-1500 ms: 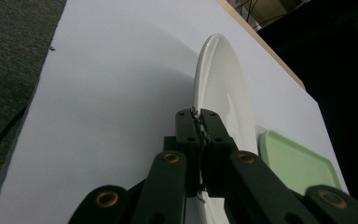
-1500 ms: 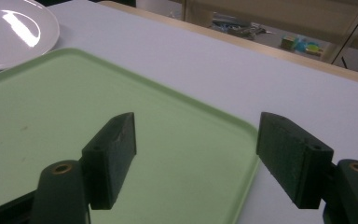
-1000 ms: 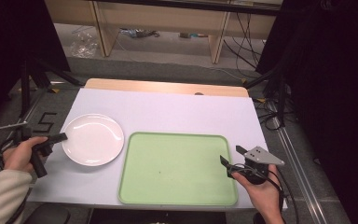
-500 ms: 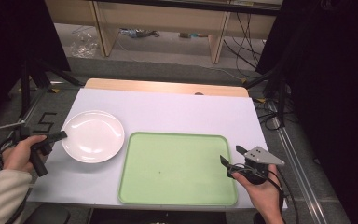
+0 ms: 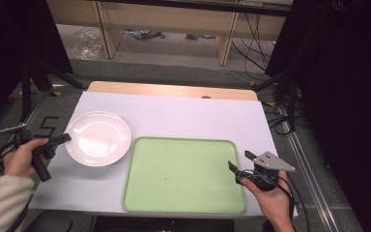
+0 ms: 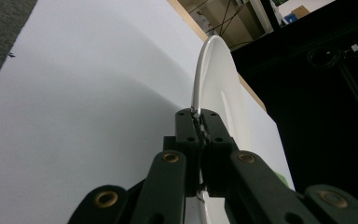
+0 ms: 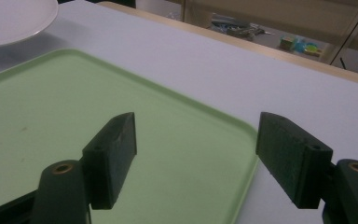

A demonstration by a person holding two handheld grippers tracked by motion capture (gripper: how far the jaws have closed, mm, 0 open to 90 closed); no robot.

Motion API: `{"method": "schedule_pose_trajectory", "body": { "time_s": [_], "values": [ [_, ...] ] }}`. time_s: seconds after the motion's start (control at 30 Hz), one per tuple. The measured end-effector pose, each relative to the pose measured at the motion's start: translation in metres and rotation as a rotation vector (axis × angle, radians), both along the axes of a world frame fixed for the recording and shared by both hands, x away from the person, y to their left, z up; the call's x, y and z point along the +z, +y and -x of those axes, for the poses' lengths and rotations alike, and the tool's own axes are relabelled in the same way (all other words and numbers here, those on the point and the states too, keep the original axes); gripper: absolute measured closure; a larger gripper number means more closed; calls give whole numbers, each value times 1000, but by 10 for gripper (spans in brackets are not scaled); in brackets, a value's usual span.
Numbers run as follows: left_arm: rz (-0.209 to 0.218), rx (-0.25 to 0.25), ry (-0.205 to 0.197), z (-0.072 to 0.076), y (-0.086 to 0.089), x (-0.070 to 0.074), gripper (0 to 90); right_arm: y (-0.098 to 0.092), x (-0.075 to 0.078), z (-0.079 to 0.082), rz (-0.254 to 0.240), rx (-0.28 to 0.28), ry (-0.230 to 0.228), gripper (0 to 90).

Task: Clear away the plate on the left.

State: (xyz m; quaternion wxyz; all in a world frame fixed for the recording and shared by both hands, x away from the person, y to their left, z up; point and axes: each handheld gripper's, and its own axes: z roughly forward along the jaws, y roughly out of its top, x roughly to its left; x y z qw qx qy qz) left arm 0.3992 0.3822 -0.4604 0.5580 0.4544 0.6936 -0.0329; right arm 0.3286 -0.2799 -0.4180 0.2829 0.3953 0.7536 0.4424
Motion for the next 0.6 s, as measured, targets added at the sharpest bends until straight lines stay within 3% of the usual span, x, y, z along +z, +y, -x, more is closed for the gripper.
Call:
{"method": "schedule_pose_trajectory", "body": {
  "time_s": [0.23,0.27,0.3,0.6],
  "values": [
    [14,5,-4,0,-2,2,869,2,-1,0,-17,0,6,298],
    [23,-1,-8,0,-2,2,868,1,-1,-1,-6,-2,-13,298],
    [25,-3,-9,0,-3,3,868,2,-1,0,-15,-1,5,298],
    [30,-23,-11,-1,-11,6,868,1,0,0,-5,1,15,298]
  ]
}}
